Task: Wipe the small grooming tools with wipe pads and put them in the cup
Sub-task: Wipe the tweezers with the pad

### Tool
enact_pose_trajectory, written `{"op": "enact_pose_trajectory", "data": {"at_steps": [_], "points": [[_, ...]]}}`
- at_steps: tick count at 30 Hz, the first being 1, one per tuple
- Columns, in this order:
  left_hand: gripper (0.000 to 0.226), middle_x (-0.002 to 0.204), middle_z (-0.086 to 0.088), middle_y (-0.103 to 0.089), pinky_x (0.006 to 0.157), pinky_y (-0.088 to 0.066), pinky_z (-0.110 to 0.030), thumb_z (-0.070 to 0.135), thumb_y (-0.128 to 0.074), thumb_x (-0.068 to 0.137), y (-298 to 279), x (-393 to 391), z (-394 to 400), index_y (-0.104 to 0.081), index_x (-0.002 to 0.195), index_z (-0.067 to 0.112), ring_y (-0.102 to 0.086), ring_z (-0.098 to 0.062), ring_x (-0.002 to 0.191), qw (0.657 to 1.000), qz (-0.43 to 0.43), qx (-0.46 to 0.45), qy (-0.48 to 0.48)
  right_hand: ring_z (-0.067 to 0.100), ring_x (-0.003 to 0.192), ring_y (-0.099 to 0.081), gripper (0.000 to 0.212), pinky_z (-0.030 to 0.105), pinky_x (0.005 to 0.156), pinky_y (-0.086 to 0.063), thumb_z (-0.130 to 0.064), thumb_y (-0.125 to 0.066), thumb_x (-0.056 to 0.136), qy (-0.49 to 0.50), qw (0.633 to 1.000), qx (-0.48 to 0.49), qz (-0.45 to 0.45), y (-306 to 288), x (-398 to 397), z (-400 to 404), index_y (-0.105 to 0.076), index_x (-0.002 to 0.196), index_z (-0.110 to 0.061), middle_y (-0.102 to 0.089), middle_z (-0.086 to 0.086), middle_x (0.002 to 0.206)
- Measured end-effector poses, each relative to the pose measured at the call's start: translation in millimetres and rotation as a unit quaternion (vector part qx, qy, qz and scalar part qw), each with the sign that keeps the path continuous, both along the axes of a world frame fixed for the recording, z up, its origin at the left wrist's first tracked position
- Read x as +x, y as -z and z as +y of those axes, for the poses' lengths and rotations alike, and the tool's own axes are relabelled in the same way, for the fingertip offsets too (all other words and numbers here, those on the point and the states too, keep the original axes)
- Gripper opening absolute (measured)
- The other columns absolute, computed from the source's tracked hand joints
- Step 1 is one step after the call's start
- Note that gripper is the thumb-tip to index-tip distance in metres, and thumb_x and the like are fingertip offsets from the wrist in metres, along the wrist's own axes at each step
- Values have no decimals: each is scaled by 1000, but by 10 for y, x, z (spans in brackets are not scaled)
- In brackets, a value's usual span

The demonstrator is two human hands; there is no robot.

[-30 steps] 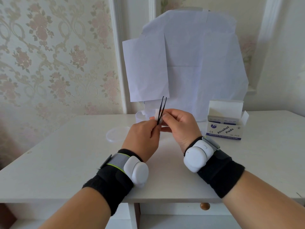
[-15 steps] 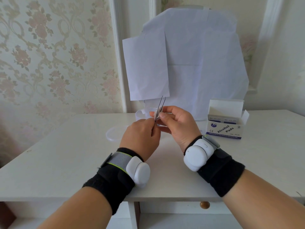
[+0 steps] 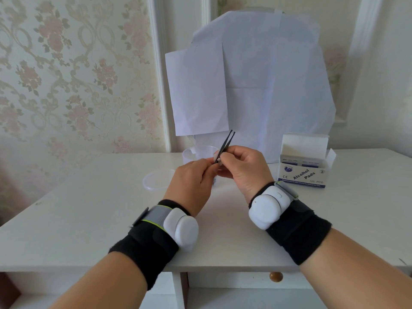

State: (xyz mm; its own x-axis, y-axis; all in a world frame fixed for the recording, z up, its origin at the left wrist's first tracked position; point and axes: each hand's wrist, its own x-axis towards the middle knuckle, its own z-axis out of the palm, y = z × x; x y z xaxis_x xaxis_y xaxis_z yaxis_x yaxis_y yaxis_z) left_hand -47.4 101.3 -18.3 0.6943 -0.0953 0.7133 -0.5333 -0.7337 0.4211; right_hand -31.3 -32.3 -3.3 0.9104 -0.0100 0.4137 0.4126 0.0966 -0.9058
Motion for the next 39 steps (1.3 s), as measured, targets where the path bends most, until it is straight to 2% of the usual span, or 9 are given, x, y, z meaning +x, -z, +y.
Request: {"op": "enact_pose_trajectory", "data": {"at_steps": [4,8,12,15,19,26,33,36,39], "points": [[24,57,16,-54,57,-38,-8,21,-55,97,-13,-16,24,-64,75,19,-54,0,57,996,52,-75,18,31,82,-72,15,41,79,-61,-3,-58,95,-38,999,10,11,27,8,18,-71,90,0,-73,16,82],[30,49,15,-54,51,-35,-10,21,-54,97,-17,-12,46,-62,68,19,-49,1,47,984,96,-139,49,29,84,-71,15,39,80,-61,-3,-53,98,-75,995,45,38,3,-9,29,-68,101,-2,-73,21,93],[43,42,14,-49,50,-34,-20,19,-53,98,-30,-25,60,-55,56,28,-41,-2,38,968,141,-185,93,27,86,-73,21,34,74,-60,0,-50,98,-101,993,53,34,-24,-43,8,-69,98,-8,-76,13,95],[40,44,13,-49,47,-32,-17,18,-52,98,-33,-29,63,-59,60,25,-39,-4,39,959,161,-202,119,26,84,-74,21,33,70,-60,1,-51,97,-98,993,66,28,-27,-59,-3,-69,93,-9,-77,11,94],[42,46,11,-50,44,-32,-14,18,-52,98,-12,-12,61,-60,59,27,-40,-7,39,955,170,-199,138,34,92,-73,15,42,79,-59,-7,-58,96,-79,994,66,42,-10,-25,-24,-68,105,0,-76,16,98],[35,43,15,-47,44,-30,-8,15,-49,100,5,10,82,-62,67,15,-40,-1,38,954,179,-192,147,29,85,-72,17,37,76,-59,-7,-58,96,-106,992,31,54,2,-16,-22,-72,102,-1,-75,17,100],[36,44,11,-40,40,-27,-16,17,-49,100,-17,-15,95,-59,65,15,-31,-6,37,934,213,-235,163,25,83,-72,17,37,77,-59,-6,-61,94,-111,993,3,49,18,-7,-12,-75,84,-9,-74,12,88],[36,44,9,-39,40,-26,-17,17,-49,100,-19,-26,92,-59,66,14,-29,-7,37,928,226,-248,165,24,81,-71,16,36,75,-60,-5,-61,94,-110,993,-2,44,17,-15,-16,-74,84,-7,-73,11,85],[34,43,12,-44,40,-28,-18,18,-50,99,-38,-48,95,-61,68,11,-33,-5,37,932,213,-249,155,27,82,-73,14,39,74,-61,-7,-61,94,-57,998,-17,8,30,-6,-12,-73,89,-2,-75,17,88]]}}
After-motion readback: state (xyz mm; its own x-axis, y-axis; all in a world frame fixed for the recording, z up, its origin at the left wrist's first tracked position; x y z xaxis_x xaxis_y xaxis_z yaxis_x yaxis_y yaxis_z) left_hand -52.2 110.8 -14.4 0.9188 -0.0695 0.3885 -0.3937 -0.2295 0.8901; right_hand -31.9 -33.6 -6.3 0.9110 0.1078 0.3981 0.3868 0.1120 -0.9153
